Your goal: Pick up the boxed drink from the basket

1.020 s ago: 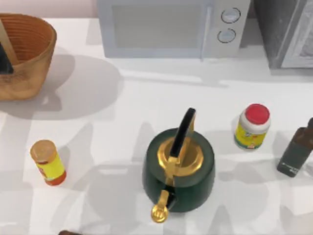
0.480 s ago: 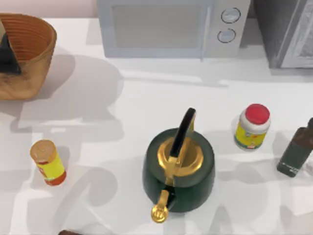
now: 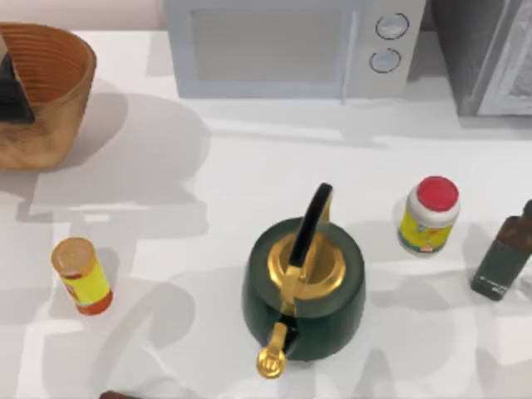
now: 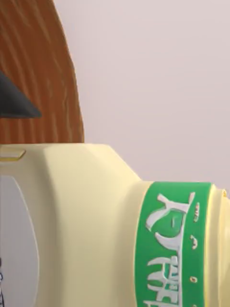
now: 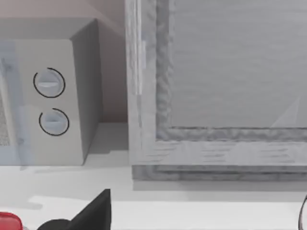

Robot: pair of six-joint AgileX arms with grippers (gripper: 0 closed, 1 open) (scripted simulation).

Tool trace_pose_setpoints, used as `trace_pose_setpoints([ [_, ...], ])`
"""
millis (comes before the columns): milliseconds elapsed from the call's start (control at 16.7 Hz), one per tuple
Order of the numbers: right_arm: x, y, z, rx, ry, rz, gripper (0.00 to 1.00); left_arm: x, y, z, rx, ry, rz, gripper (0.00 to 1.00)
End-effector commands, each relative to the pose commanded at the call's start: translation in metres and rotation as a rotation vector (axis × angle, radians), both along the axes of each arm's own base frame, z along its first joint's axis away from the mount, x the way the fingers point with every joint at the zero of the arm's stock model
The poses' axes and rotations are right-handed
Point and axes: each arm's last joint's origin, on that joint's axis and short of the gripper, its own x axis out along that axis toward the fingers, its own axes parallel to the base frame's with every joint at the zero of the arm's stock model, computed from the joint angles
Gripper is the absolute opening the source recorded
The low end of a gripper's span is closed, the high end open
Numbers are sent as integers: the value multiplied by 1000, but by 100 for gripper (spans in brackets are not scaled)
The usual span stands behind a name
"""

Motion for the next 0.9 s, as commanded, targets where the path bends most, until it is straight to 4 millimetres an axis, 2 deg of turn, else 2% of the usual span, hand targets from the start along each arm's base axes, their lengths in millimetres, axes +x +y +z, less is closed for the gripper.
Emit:
trace_pose_setpoints([
  [180, 0, 0, 0, 0, 0, 0, 100, 9, 0, -5, -8, 20, 2, 100],
  [600, 0, 0, 0, 0, 0, 0, 100, 47, 1, -6, -8, 19, 2, 100],
  [900, 0, 0, 0, 0, 0, 0, 100, 50, 1, -6, -8, 19, 2, 100],
])
